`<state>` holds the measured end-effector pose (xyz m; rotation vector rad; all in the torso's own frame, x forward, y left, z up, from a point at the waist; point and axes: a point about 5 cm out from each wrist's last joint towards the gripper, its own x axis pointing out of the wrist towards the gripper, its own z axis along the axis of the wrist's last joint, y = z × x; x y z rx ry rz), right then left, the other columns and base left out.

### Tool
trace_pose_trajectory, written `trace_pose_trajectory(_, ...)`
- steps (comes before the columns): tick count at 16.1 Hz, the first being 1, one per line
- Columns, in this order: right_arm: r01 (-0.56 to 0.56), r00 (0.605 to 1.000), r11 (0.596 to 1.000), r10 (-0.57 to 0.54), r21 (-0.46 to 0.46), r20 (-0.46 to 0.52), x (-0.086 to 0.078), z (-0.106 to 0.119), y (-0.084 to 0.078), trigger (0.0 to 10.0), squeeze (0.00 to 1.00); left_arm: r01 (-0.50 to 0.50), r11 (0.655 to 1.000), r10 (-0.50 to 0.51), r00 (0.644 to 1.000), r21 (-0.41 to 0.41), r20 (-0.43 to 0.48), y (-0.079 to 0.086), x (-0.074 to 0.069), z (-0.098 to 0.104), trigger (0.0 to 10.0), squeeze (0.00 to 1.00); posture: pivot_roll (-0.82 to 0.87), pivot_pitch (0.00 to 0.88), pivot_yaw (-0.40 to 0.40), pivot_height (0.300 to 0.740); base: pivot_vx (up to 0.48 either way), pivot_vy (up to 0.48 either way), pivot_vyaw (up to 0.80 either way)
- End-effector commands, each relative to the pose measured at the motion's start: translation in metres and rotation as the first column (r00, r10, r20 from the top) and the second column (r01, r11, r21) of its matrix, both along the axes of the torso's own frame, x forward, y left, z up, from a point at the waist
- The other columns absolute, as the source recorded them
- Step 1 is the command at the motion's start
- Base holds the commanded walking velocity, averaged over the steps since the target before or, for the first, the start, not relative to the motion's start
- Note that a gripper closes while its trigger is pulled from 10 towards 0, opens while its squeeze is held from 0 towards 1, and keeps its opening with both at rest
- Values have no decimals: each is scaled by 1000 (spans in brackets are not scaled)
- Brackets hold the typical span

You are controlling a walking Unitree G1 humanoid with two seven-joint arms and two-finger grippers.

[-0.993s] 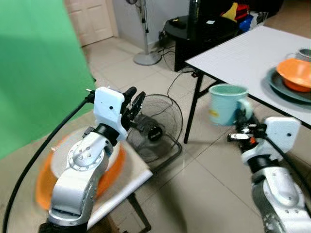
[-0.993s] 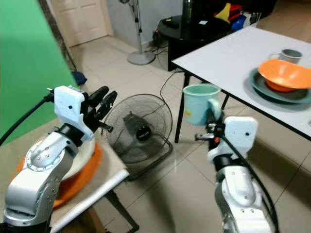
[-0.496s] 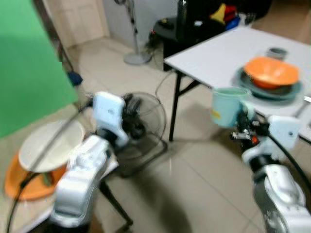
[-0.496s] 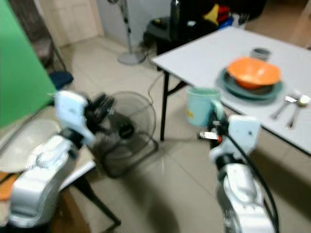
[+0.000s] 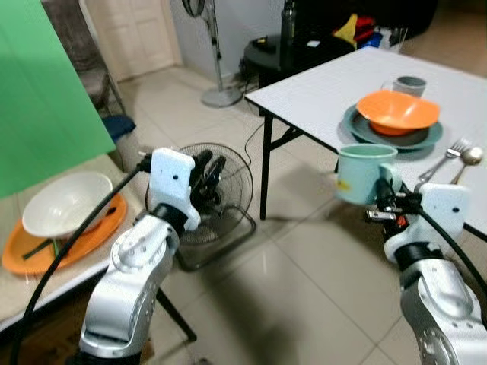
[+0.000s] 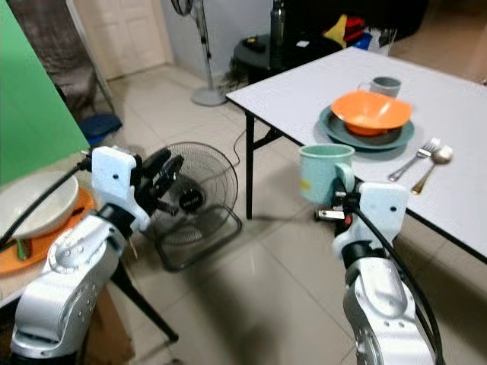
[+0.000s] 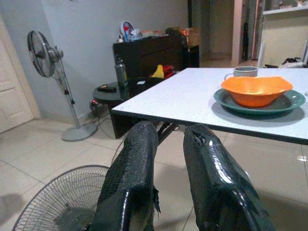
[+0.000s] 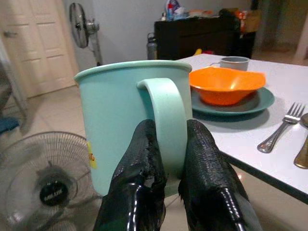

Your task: Setting the table

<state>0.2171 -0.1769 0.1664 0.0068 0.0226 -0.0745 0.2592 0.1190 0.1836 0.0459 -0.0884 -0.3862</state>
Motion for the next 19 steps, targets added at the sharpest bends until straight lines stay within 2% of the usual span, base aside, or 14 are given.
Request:
trace_pose_trajectory(1,-26,1000,1000,26,13,5,1,2,6,10000,0,-28,999,28,1000,17,-10,7,1,-1,10000,0,34,0,71,740,0,-270,0)
trace_pose_trajectory(3,-21,1000,999,21,30,5,0,2,6,10000,0,-17,1000,17,1000,18,-16,6,0,-2,10000,0,32,0,75,740,0,-131,0)
trace_pose_trajectory(6,1,1000,999,-1,39,7,-1,3,5,10000,0,-12,999,13,1000,50,-26,3,0,-6,10000,0,32,0,75,740,0,0,-796)
trace_pose_trajectory(11,64,998,998,-64,-16,7,-1,5,-3,10000,0,-38,998,39,999,53,-10,2,2,-7,10000,0,23,0,81,740,0,0,-800)
trace_pose_trajectory(19,80,997,997,-80,-20,17,-1,8,-5,10000,0,9,1000,-8,1000,26,-27,-2,2,-9,10000,0,8,0,80,740,0,0,-800)
